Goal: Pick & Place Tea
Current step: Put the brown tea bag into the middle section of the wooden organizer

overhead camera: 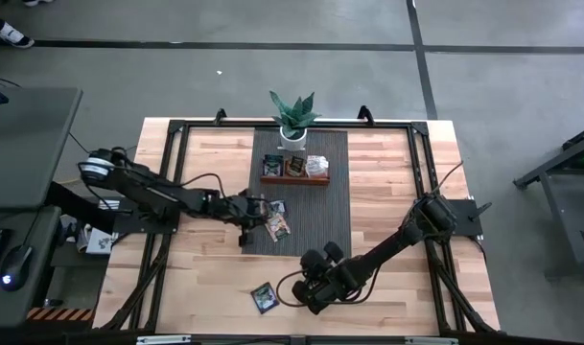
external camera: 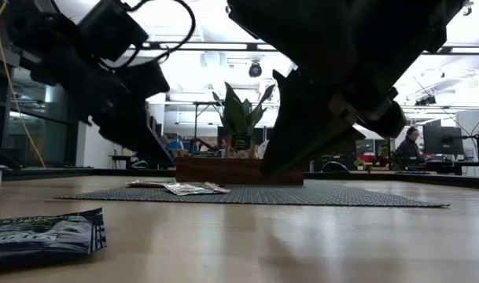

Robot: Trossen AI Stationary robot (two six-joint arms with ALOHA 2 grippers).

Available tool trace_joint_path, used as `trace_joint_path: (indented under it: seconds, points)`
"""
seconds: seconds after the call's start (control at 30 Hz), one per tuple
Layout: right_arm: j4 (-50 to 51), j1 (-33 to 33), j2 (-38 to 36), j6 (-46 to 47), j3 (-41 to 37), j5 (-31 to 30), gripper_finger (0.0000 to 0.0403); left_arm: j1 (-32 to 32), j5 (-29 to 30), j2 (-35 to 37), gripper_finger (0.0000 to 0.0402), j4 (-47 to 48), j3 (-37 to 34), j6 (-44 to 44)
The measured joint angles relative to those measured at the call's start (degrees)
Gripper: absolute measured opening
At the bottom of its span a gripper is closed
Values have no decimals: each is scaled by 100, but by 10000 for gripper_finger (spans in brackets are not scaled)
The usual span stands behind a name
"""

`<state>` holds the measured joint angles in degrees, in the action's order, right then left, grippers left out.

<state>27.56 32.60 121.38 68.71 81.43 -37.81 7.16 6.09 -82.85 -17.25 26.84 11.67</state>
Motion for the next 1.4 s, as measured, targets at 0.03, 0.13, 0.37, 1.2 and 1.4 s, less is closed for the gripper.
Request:
trace_joint_path:
  seconds: [0.03, 0.13, 0.37, 1.2, 1.4]
  points:
    - [-6, 0, -2, -76, 0, -1, 0, 0, -15, -101, 4, -69, 0, -1]
    - [-10, 0, -2, -218, 0, 2, 0, 0, -46, -382, 3, -392, 15, -10]
    - [-47, 0, -2, -482, 0, -21, 0, -2, 11, -553, 1, -403, 233, -276]
    - [-217, -63, -11, 747, -2, -757, 0, -2, 15, -557, 0, -185, 294, -342]
    - [-1207, -164, -12, 887, -7, -964, 0, -2, -64, -718, 0, -337, 297, -283]
